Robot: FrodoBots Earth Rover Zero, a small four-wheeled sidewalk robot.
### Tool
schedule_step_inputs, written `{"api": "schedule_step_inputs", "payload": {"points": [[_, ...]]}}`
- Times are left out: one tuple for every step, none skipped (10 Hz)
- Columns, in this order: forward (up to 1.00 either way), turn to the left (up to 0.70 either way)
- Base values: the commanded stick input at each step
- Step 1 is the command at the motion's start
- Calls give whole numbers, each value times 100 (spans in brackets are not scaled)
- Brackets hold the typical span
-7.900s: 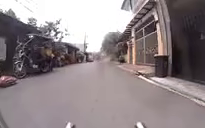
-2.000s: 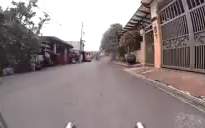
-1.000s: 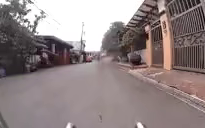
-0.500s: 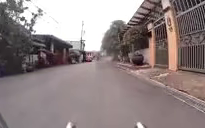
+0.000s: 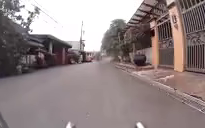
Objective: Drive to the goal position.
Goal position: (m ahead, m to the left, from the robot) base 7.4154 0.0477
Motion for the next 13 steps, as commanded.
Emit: {"api": "schedule_step_inputs", "payload": {"points": [[70, 1], [70, 1], [70, 1], [70, 1], [70, 1], [70, 1], [70, 1], [70, 1], [70, 1], [70, 1], [70, 1], [70, 1], [70, 1]]}}
